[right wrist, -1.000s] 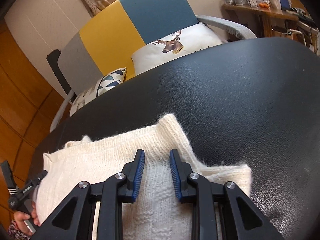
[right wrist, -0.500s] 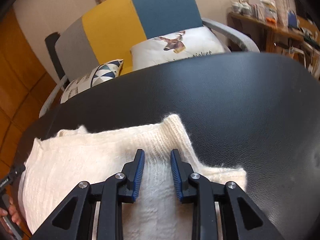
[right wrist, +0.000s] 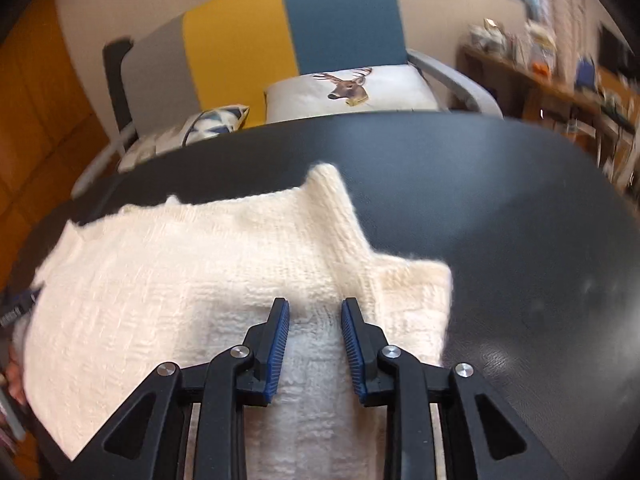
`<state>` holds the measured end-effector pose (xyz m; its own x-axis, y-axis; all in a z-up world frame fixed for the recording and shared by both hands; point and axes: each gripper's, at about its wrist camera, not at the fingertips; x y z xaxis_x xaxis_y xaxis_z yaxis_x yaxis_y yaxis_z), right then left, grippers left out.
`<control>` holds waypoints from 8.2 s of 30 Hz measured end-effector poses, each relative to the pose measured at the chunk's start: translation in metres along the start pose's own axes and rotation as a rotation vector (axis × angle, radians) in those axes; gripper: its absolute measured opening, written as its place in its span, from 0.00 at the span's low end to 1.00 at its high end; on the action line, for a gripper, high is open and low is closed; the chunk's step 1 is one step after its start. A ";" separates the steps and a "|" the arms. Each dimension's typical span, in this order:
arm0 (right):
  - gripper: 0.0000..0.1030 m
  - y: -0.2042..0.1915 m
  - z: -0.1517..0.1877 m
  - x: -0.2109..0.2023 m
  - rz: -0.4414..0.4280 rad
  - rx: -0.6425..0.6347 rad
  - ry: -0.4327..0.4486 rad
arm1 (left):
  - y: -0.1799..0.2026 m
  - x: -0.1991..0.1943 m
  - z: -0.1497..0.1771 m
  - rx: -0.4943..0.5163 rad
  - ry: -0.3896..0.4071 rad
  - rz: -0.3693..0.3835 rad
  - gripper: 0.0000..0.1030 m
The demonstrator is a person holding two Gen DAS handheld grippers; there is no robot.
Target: Fold clothes
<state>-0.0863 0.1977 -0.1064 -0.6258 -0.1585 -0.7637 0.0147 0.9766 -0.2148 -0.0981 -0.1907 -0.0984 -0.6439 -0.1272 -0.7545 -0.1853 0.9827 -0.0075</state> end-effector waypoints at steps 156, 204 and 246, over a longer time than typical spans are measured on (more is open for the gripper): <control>0.35 -0.316 0.052 -0.013 -0.489 -0.215 -0.077 | -0.093 -0.088 0.112 -0.218 0.181 0.317 0.50; 0.17 -0.193 0.140 -0.049 -0.238 -0.423 0.038 | -0.101 -0.141 0.025 -0.219 0.116 0.617 0.06; 0.13 -0.064 0.163 0.020 -0.968 0.802 -0.167 | -0.079 -0.099 0.059 -0.367 -0.061 0.666 0.24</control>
<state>0.0272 0.1079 -0.2073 -0.5401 -0.8293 -0.1434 0.1109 0.0988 -0.9889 0.0239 -0.2483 -0.0619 -0.6662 0.4948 -0.5580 -0.0135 0.7401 0.6723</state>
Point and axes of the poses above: each gripper's, at about its wrist camera, not at the fingertips, and x roughly the way its jaws point, y to its right, z to its underside
